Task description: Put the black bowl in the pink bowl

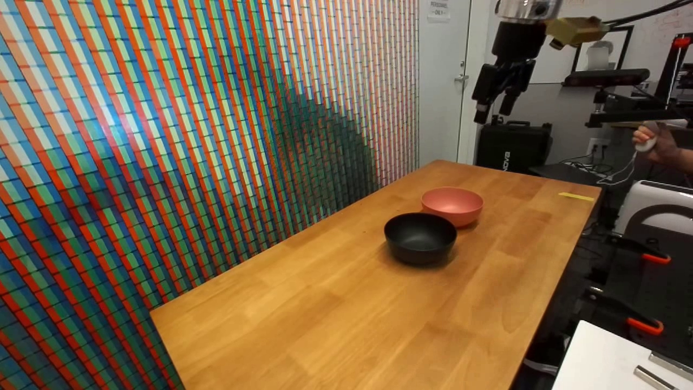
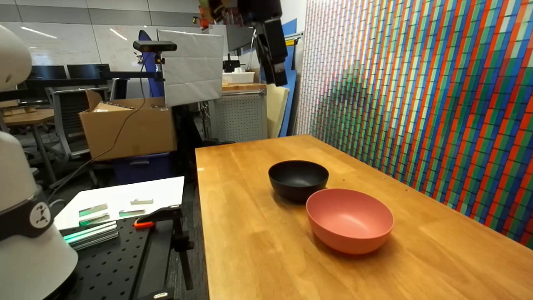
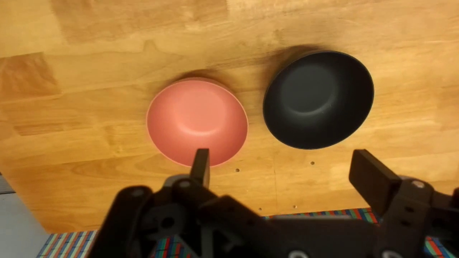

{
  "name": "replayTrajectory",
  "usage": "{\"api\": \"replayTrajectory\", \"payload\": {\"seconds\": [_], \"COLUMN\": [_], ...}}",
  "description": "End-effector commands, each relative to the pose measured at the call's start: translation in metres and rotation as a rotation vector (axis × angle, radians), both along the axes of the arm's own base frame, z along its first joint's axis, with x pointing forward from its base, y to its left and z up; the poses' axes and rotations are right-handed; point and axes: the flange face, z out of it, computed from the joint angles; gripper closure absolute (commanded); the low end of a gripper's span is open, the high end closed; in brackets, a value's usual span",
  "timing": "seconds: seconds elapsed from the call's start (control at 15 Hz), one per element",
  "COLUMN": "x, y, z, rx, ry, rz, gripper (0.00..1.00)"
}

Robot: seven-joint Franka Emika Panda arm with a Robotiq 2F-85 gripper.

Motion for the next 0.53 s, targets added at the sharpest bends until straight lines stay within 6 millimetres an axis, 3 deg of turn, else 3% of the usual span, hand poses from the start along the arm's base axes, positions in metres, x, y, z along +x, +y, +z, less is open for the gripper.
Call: {"api": "replayTrajectory", "payload": {"seconds": [0.0,0.47], "x": [0.059,0.132], "y": [0.035,0.061], "z": [-0.033,-0.132], "rx": [-0.063,-0.162], "ry": [0.029,0.150], "rz": [-0.009,-0.012], "gripper": [0.00,0.00]}}
